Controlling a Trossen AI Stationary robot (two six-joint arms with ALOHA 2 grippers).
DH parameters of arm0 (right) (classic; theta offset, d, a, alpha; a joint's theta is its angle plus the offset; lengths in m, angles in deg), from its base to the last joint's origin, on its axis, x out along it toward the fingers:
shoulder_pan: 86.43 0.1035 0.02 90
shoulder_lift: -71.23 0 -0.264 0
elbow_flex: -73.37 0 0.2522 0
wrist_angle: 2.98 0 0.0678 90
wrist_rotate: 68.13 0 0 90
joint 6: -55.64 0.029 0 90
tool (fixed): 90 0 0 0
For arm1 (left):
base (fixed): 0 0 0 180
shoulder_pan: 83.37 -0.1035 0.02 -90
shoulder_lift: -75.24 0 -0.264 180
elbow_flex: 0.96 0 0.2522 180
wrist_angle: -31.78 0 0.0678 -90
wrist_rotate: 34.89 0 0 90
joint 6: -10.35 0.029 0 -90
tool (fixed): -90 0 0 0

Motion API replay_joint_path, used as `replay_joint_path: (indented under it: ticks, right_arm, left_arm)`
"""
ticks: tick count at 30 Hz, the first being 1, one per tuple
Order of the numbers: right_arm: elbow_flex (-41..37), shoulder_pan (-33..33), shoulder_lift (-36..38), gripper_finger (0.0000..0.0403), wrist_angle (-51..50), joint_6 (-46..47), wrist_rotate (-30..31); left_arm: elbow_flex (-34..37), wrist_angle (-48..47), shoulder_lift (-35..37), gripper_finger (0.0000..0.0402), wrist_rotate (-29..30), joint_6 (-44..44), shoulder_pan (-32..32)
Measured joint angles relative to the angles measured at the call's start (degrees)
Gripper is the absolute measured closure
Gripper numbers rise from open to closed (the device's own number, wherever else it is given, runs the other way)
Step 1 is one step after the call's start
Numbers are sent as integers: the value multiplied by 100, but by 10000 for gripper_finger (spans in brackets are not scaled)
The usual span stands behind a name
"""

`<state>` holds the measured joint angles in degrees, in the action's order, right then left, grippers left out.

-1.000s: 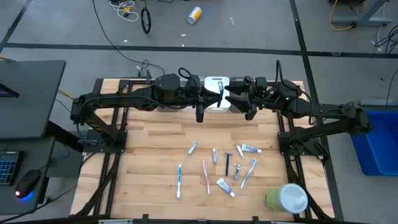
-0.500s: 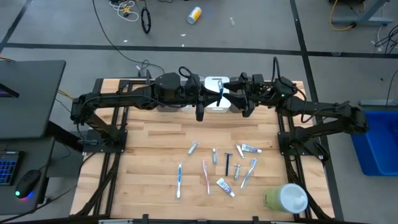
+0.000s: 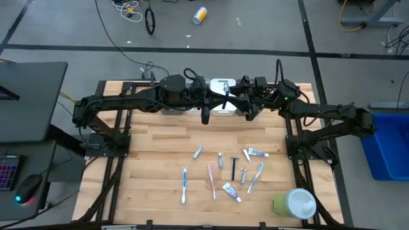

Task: Pick & Place Travel size toiletries
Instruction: Put the blue razor into the white bin

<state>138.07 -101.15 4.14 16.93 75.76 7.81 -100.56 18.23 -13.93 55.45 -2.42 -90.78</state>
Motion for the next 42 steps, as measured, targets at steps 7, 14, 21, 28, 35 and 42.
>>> replay_joint_path:
  ticks: [7, 14, 21, 28, 35, 42]
  right_arm:
    - [0, 0, 0, 256, 7, 2, -14]
    - [0, -6, 0, 298, 4, 2, -11]
    - [0, -7, 0, 339, 2, 0, -2]
    - [0, -7, 0, 355, 3, -2, -3]
    - [0, -7, 0, 356, 2, 0, -1]
    - [0, -12, 0, 358, 11, -2, -3]
  left_arm:
    - [0, -72, 2, 356, 4, -5, -71]
    - [0, -74, 2, 356, -2, -5, -106]
    - [0, -72, 2, 356, -13, -7, -108]
    - [0, -72, 4, 355, -11, -31, -108]
    - [0, -70, 2, 333, 72, -29, -106]
    - [0, -79, 2, 266, 301, -34, -106]
